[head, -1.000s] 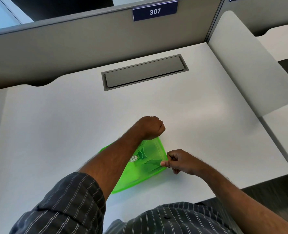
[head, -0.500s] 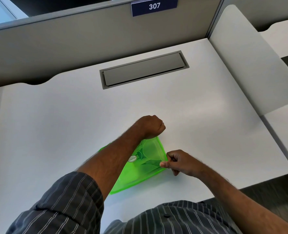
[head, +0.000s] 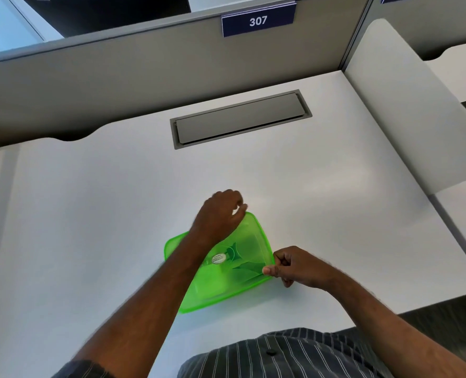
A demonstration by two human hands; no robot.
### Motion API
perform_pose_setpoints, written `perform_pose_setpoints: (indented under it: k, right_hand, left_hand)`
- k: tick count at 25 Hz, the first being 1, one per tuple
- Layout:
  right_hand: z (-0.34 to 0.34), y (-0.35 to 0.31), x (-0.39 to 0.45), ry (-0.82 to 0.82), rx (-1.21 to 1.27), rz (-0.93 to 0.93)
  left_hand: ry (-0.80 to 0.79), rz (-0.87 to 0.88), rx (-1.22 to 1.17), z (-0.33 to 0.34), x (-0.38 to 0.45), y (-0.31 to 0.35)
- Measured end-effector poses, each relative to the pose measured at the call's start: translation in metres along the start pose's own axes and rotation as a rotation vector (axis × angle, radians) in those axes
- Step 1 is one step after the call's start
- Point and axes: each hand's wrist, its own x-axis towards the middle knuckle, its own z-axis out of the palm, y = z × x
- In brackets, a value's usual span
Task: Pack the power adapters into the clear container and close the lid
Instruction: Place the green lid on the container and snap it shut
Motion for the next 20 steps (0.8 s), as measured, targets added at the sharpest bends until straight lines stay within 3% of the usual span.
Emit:
perform_pose_setpoints:
  k: [3,7,12,16,20]
  right_hand:
    - [-0.003,-0.007,-0.002,-0.031,-0.054,0.02]
    - [-0.007,-0.015,-0.002,-0.014,-0.151,0.032]
    - [-0.004,-0.031,0.01,0.134,-0.065,-0.02]
    - [-0.002,-0.043,0.017,0.12,-0.051,-0.008]
    - [0.0,-0.047,0.015,0.148,-0.021,0.02]
  left_hand:
    - [0.2,-0.088,-0.001,-0.013,-0.051,-0.039]
    - [0.338,-0.338,-0.027,-0.019,-0.123,-0.076]
    - [0.251,-0.766,-0.399,-0.015,-0.178,-0.073]
    - [0.289,-0.82,-0.598,-0.007,-0.187,-0.061]
    - [0.248,-0.824,-0.571,-0.009,-0.183,-0.059]
